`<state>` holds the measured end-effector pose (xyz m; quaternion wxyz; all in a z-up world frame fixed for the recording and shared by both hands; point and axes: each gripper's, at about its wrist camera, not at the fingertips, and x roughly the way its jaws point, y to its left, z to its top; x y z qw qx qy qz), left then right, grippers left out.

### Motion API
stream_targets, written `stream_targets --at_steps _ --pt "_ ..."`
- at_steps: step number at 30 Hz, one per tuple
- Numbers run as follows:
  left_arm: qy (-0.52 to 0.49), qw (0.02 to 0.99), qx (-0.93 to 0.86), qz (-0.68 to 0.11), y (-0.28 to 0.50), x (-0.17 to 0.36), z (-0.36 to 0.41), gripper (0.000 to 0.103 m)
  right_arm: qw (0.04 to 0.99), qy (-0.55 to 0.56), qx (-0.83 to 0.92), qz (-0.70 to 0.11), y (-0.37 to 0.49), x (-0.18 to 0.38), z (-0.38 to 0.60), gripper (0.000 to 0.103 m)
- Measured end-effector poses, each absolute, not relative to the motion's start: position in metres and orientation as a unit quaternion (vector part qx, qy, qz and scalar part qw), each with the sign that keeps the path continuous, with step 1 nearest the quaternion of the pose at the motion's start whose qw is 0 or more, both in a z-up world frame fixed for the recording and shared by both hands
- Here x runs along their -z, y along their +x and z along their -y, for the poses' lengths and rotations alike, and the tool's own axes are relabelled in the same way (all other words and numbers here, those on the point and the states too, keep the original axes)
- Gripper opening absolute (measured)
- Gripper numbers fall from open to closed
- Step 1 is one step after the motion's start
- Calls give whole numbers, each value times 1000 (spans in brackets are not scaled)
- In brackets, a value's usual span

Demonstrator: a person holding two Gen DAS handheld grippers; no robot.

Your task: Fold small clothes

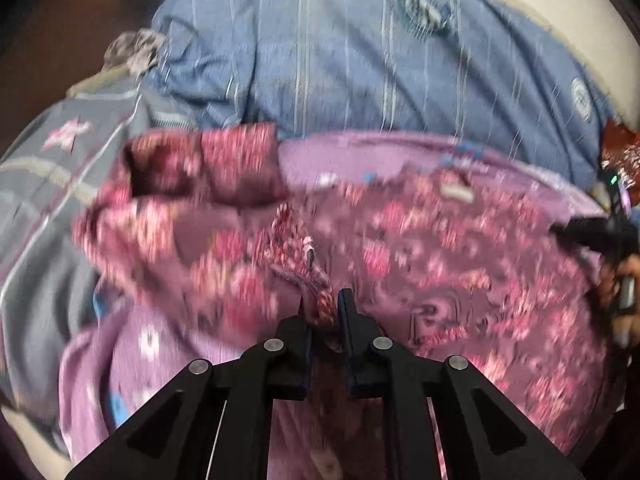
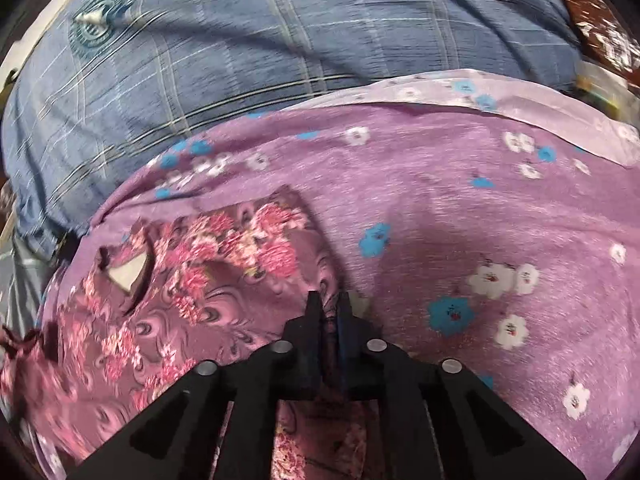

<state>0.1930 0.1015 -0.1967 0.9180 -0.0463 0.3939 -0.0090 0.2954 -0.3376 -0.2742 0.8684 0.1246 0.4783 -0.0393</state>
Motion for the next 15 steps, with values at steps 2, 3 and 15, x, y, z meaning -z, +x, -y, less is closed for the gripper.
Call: stream_targets --at_steps 2,3,15 --pt "-59 917 -4 -394 182 194 -101 22 868 132 61 -474 293 269 345 39" --pt "-70 919 -13 -388 174 192 -103 23 872 135 68 -465 289 265 349 40" --pt "-128 930 -155 -308 119 121 -164 58 812 107 -236 -522 261 269 235 38"
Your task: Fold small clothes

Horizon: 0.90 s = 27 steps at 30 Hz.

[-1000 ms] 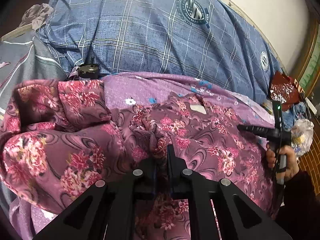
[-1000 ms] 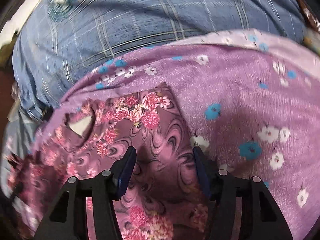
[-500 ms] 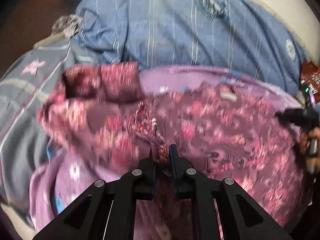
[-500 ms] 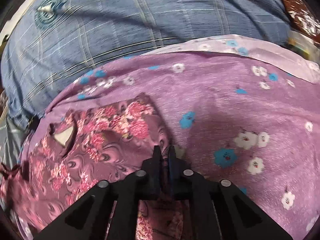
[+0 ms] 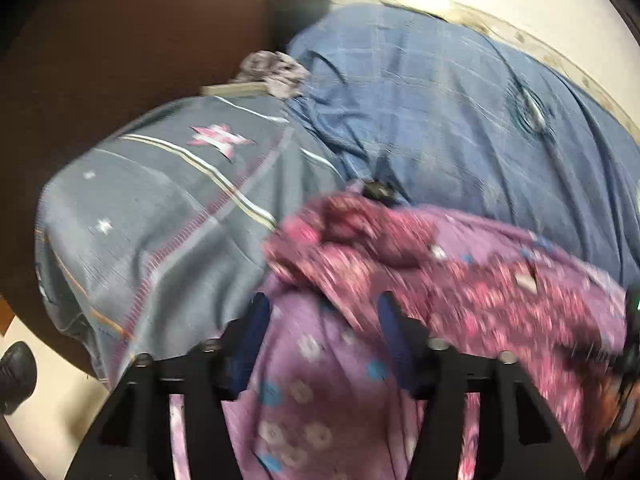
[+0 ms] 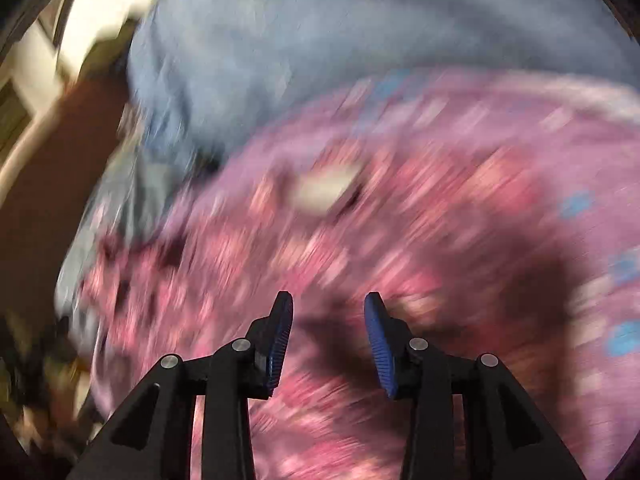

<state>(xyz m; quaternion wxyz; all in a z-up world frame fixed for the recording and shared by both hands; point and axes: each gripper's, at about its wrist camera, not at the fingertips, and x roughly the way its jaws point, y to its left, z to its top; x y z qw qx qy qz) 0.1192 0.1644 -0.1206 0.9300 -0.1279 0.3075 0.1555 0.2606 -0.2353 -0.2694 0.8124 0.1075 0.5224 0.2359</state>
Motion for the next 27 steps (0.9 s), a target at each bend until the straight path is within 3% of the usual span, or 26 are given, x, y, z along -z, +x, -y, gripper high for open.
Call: stream_targets --at_steps 1,4,7,16,24,27 --pt "-131 930 -159 -304 125 112 -169 58 803 92 -232 -540 260 278 225 38" --pt "-122 931 -159 -306 154 87 -170 74 814 81 -231 -527 256 272 216 40" --pt "-73 935 -114 -328 187 71 -151 79 806 114 -235 -531 260 270 225 40" --pt "211 882 -20 -421 249 93 -104 80 796 130 -238 -541 268 279 234 38" --pt "334 835 51 -435 288 114 -97 80 787 147 -249 -546 272 283 237 38" --pt "357 809 69 -462 309 134 -96 69 785 150 -250 -546 273 284 238 38"
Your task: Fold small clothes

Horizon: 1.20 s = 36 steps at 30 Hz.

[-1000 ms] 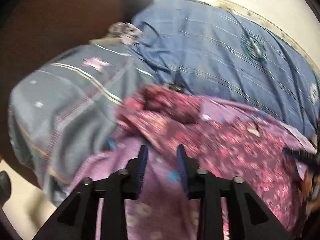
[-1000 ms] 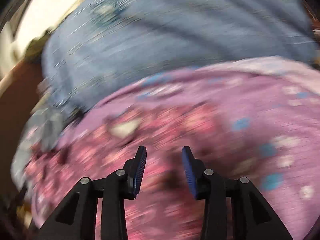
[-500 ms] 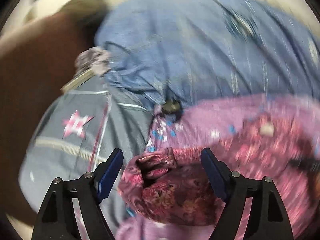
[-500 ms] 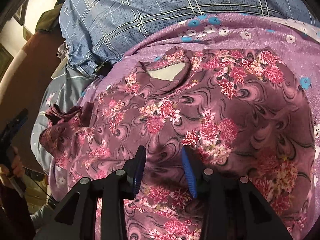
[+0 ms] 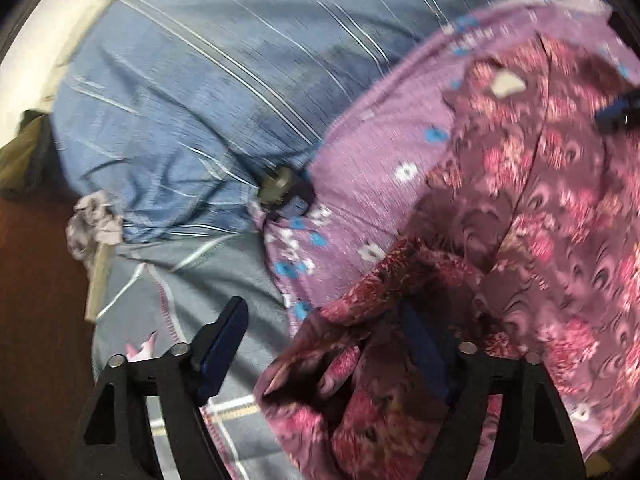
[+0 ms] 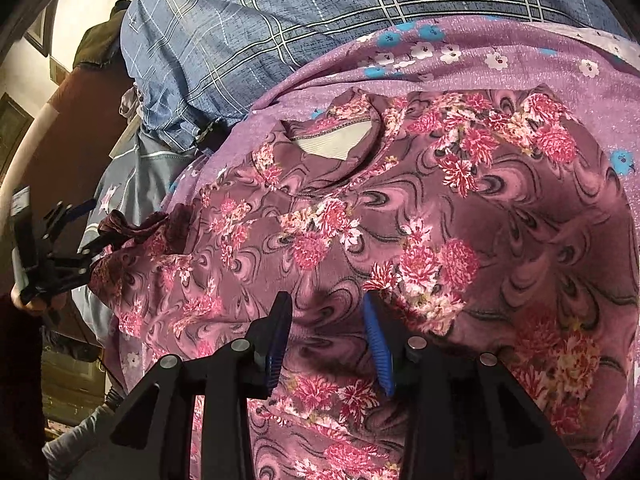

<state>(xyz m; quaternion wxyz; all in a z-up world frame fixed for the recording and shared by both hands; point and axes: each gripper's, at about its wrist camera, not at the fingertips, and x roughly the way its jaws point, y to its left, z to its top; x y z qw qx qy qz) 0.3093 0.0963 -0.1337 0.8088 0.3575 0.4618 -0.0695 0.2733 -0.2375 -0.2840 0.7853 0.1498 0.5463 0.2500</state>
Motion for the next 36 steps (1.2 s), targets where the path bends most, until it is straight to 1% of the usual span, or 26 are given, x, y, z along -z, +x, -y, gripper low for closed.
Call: stream_targets --at_steps 2,4,5,7,9,11,13,14,18,20,21,24,25,26,27,28,30,32,34,36 --pt "367 781 67 -501 323 151 -100 34 784 152 -251 -547 274 284 238 38" --pt "360 772 65 -520 331 160 -106 20 782 156 -252 -547 274 285 239 38" --pt "356 773 67 -521 331 160 -107 15 781 159 -253 -548 274 285 240 36" --pt "348 786 71 -506 326 152 -105 12 781 160 -251 -549 275 285 242 32" --pt "328 806 68 -487 321 137 -105 11 783 160 -246 -548 275 284 244 25" --pt "302 830 60 -465 316 113 -101 11 788 156 -240 -545 274 282 245 23" --pt "279 848 61 -447 309 89 -93 11 790 163 -237 -542 274 280 248 24" --pt "267 856 67 -438 304 76 -85 11 790 170 -236 -539 274 279 250 29" --pt "231 881 96 -403 295 27 -34 11 797 208 -238 -515 274 266 266 29" --pt "195 893 127 -386 294 7 2 11 802 233 -235 -498 276 258 279 29" --pt "179 896 142 -380 291 0 16 11 806 244 -228 -488 276 254 287 29" --pt "130 905 190 -357 296 -10 69 17 818 290 -199 -456 278 244 320 29" --pt "115 905 203 -356 299 -9 85 31 819 309 -189 -444 278 241 332 29" --pt "103 904 212 -357 302 -7 98 49 820 332 -178 -430 277 239 348 30" --pt "95 904 219 -354 302 -7 103 56 821 351 -167 -417 276 237 362 33" --pt "84 907 233 -342 300 -8 105 60 823 368 -155 -405 275 235 375 35" --pt "58 913 252 -316 296 -10 96 63 823 395 -141 -383 272 234 396 42" --pt "33 924 249 -288 290 -7 75 73 820 415 -130 -372 270 235 415 44" --pt "15 933 218 -285 286 5 47 76 821 416 -122 -372 271 236 419 44" --pt "0 936 177 -303 290 28 16 76 819 410 -124 -381 274 237 420 44"
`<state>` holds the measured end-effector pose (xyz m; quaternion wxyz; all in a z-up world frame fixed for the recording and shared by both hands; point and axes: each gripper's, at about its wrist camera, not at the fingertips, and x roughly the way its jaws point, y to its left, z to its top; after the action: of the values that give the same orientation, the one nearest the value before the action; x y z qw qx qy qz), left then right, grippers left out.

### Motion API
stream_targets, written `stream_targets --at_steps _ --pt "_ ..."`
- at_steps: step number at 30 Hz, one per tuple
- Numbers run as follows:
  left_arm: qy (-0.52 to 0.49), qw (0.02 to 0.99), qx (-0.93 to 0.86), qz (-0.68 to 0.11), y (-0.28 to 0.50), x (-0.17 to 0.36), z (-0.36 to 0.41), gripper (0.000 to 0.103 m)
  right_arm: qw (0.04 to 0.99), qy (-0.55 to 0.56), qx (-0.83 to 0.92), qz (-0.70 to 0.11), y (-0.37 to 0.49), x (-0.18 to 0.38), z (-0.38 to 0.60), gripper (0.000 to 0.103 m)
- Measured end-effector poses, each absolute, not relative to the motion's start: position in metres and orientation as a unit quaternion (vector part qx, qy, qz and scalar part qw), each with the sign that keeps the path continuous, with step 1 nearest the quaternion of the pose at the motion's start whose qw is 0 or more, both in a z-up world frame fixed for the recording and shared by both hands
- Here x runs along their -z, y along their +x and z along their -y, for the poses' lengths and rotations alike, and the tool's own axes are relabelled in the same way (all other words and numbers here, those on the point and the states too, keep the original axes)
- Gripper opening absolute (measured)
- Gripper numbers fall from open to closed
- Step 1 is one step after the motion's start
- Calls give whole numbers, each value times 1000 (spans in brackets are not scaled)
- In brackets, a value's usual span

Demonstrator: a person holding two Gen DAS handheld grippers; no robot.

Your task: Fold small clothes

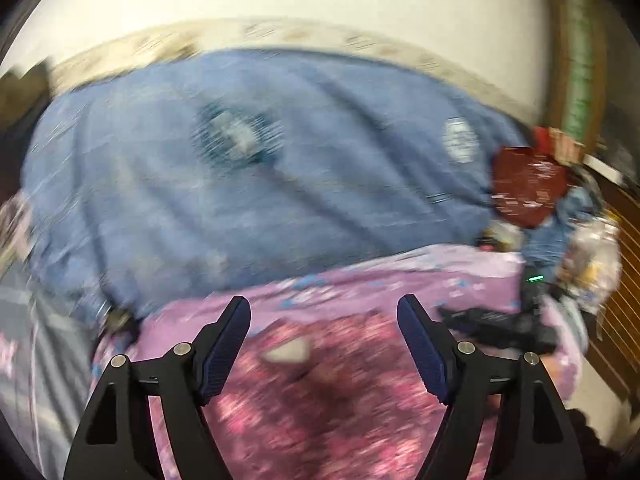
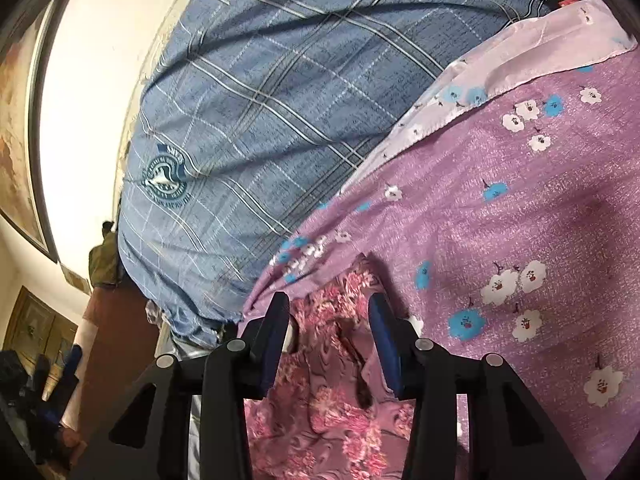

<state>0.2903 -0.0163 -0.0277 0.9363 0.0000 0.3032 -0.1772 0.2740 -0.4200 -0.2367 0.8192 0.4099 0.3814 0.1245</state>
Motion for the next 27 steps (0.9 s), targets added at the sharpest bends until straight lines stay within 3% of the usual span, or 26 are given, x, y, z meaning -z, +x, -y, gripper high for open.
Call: stream_targets --at_steps 10,18,19,21,27 --pt "-50 922 -96 -372 277 173 -130 74 826 301 -127 -459 281 253 367 44" --pt "-102 907 -103 -396 289 229 -124 74 825 213 -111 -511 294 278 313 44" --pt "-94 906 -99 -401 289 238 -120 74 833 191 -107 -507 294 277 306 41" --pt "-84 907 -95 -402 283 245 -112 75 843 160 -119 -500 291 274 294 4" --pt "-142 917 -57 -368 283 236 -126 76 890 113 -85 -433 275 245 295 4"
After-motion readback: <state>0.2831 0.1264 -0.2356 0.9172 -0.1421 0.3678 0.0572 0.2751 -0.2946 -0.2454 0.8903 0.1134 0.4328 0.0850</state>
